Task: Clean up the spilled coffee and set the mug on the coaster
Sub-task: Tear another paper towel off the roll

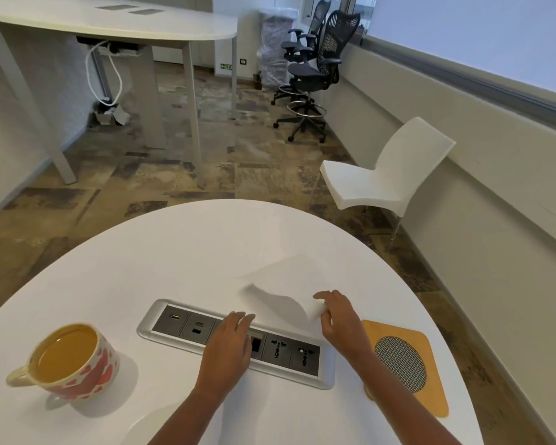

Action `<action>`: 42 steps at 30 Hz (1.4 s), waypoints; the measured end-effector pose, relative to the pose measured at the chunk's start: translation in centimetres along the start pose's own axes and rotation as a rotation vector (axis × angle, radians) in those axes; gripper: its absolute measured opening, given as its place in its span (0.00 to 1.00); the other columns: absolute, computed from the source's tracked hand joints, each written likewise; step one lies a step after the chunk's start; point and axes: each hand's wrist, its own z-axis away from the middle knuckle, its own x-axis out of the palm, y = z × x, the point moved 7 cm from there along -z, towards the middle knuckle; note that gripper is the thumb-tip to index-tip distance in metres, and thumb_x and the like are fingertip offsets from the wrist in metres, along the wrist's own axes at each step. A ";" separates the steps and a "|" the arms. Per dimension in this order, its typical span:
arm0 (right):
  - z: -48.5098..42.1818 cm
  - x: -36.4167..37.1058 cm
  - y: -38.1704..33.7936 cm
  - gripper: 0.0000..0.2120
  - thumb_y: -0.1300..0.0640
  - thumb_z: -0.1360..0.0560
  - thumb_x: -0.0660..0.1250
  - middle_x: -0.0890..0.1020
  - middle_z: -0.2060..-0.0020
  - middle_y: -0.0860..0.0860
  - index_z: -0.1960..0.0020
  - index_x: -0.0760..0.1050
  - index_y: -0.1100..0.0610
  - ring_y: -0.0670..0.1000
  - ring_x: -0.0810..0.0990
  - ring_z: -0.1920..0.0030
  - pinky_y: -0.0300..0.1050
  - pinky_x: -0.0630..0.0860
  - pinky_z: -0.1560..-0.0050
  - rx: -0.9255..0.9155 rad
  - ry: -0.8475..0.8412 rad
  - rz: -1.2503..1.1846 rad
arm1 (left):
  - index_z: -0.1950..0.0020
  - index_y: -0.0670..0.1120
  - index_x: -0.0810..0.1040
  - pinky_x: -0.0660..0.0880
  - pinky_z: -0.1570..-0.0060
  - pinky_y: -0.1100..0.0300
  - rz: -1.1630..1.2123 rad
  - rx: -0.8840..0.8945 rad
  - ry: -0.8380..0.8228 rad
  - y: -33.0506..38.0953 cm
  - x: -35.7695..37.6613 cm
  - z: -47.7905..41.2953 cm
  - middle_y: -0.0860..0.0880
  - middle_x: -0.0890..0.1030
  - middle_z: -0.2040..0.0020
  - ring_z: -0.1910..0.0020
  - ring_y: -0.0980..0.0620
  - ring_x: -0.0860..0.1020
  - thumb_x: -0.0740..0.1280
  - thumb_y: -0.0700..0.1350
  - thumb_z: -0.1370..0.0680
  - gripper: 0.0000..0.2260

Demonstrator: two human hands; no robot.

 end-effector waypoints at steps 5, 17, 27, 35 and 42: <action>1.4 -4.9 -4.2 0.16 0.74 0.33 0.56 0.74 0.61 0.50 0.52 0.77 0.62 0.48 0.72 0.61 0.28 0.67 0.61 -0.087 0.158 -0.291 | 0.26 0.47 0.56 0.70 0.37 0.56 0.373 -0.302 0.033 -1.7 0.0 1.2 0.49 0.65 0.28 0.31 0.50 0.67 0.63 0.44 0.23 0.27; 5.9 -11.3 -4.9 0.12 0.61 0.33 0.57 0.79 0.59 0.48 0.56 0.74 0.49 0.50 0.77 0.57 0.41 0.75 0.59 0.102 0.106 -0.806 | 0.51 0.56 0.73 0.76 0.63 0.73 0.977 -0.429 0.204 1.0 -3.6 3.2 0.49 0.80 0.52 0.51 0.50 0.79 0.67 0.56 0.28 0.09; 10.6 -10.9 -6.8 0.12 0.62 0.24 0.63 0.76 0.64 0.49 0.42 0.69 0.52 0.47 0.78 0.66 0.31 0.77 0.71 0.287 0.193 -0.637 | 0.34 0.56 0.65 0.72 0.62 0.79 0.820 -0.231 0.086 9.2 -3.8 7.3 0.56 0.77 0.50 0.53 0.65 0.77 0.55 0.43 0.20 0.15; 14.6 -9.0 -10.7 0.27 0.65 0.26 0.63 0.78 0.68 0.54 0.31 0.58 0.54 0.53 0.81 0.65 0.38 0.81 0.62 0.371 0.041 -0.695 | 0.41 0.55 0.69 0.76 0.65 0.72 0.983 -0.307 -0.037 12.4 -2.3 11.5 0.57 0.79 0.55 0.61 0.66 0.81 0.52 0.44 0.19 0.11; 17.3 -9.2 -11.8 0.31 0.64 0.27 0.65 0.80 0.72 0.47 0.29 0.55 0.54 0.40 0.79 0.73 0.30 0.78 0.64 0.446 -0.015 -0.811 | 0.46 0.53 0.71 0.78 0.61 0.69 1.084 -0.356 -0.125 13.5 -2.6 14.5 0.54 0.80 0.53 0.57 0.61 0.82 0.51 0.44 0.19 0.11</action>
